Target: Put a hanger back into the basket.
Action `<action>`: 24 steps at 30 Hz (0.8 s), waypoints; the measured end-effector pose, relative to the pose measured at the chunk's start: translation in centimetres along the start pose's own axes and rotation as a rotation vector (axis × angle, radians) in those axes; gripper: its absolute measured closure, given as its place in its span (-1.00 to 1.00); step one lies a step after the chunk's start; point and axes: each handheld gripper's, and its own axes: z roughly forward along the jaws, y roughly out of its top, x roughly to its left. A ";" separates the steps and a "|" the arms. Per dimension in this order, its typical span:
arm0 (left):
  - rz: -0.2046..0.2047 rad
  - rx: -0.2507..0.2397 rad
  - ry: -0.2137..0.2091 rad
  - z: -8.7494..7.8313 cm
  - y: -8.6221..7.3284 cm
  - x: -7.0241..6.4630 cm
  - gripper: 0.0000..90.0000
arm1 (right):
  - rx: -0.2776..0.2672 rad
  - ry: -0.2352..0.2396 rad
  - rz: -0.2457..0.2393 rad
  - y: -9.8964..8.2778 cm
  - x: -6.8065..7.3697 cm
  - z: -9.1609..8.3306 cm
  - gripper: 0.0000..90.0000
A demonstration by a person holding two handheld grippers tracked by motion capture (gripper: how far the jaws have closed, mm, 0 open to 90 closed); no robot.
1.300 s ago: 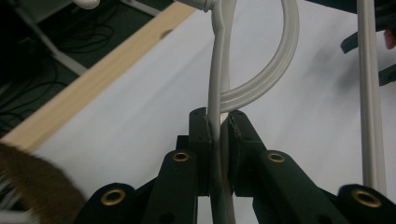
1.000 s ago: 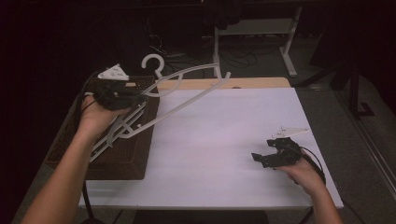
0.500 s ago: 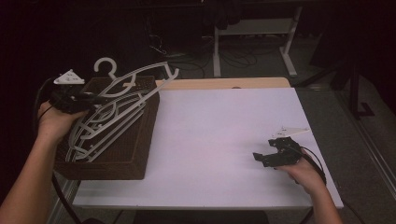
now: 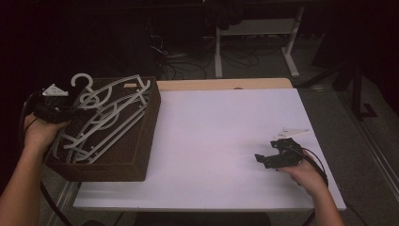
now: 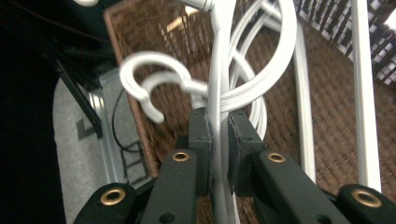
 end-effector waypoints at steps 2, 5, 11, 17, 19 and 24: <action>0.005 0.024 0.004 0.8 -0.3 -0.2 0.82 | 0.001 0.000 -0.001 0.0 0.0 0.0 -0.68; -0.009 0.053 0.006 1.8 -0.6 -0.5 0.79 | 0.003 -0.001 -0.004 0.0 0.0 0.0 -0.68; -0.069 0.023 -0.024 2.0 -0.5 -0.7 0.22 | -0.003 0.002 -0.006 0.0 0.0 -0.1 -0.68; -0.098 -0.094 -0.151 0.8 0.8 -2.6 -0.11 | -0.008 0.005 -0.003 0.1 0.0 -0.2 -0.68; -0.100 -0.136 -0.212 0.5 1.3 -3.7 -0.18 | -0.011 0.006 -0.005 0.2 0.1 -0.3 -0.68; -0.093 -0.219 -0.359 0.1 2.4 -6.9 -0.32 | -0.020 0.015 -0.011 0.4 0.3 -0.5 -0.68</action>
